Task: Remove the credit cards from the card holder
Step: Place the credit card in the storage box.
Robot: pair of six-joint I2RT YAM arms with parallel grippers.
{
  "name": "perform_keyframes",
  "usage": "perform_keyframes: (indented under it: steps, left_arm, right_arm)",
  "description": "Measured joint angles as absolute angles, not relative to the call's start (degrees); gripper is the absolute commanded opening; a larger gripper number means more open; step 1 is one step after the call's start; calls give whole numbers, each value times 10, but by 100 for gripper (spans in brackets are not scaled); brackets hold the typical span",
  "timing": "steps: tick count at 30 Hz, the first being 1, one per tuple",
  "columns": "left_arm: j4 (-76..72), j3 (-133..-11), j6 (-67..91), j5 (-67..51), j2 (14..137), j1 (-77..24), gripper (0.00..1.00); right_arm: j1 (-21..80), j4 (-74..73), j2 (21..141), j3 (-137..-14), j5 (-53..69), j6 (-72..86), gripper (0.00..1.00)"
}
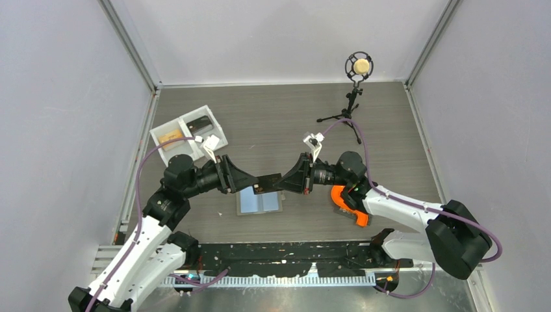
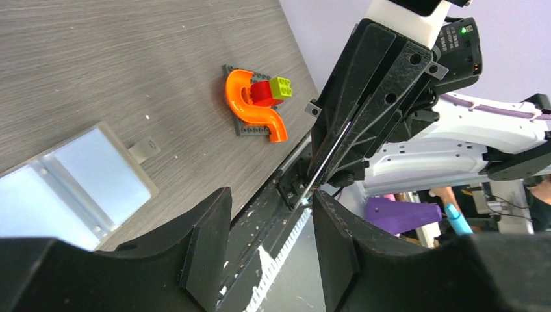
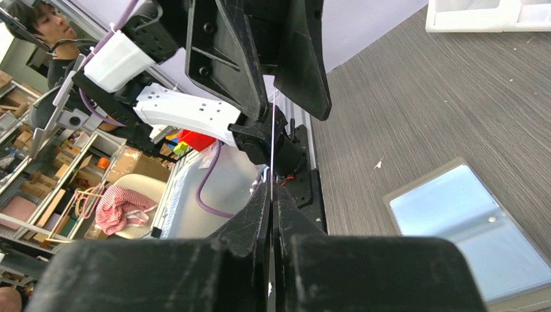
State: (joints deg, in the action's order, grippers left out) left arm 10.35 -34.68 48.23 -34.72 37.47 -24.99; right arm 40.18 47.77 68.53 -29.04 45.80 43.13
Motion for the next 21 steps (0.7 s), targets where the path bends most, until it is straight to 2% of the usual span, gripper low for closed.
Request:
perform_keyframes:
  steps: [2,10,12,13,18,20,21]
  left_arm:
    - [84,-334,499,-353,375,-250,48]
    - [-30,-283,581,-377,381,-249,13]
    - [-45,-277,592,-377,383,-247,0]
    - [-50,-274,599,-377,383,-245,0]
    - [-65,-269,613,-383,383,-237,0]
    - [-67,-269,615,-386,383,-234,0]
    - [-67,-269,616,-386,383,-231,0]
  right_arm:
    - [399,486,687,-290,457,439,5]
    - [380,546,719,-283,449,481,5]
    - [374,564,732,-276,449,495,7]
    - [373,572,737,-273,449,501,8]
    - [371,591,747,-270,447,516,25]
    - [370,589,746,-270,442,512,40]
    - [370,580,745,-270,438,507,51]
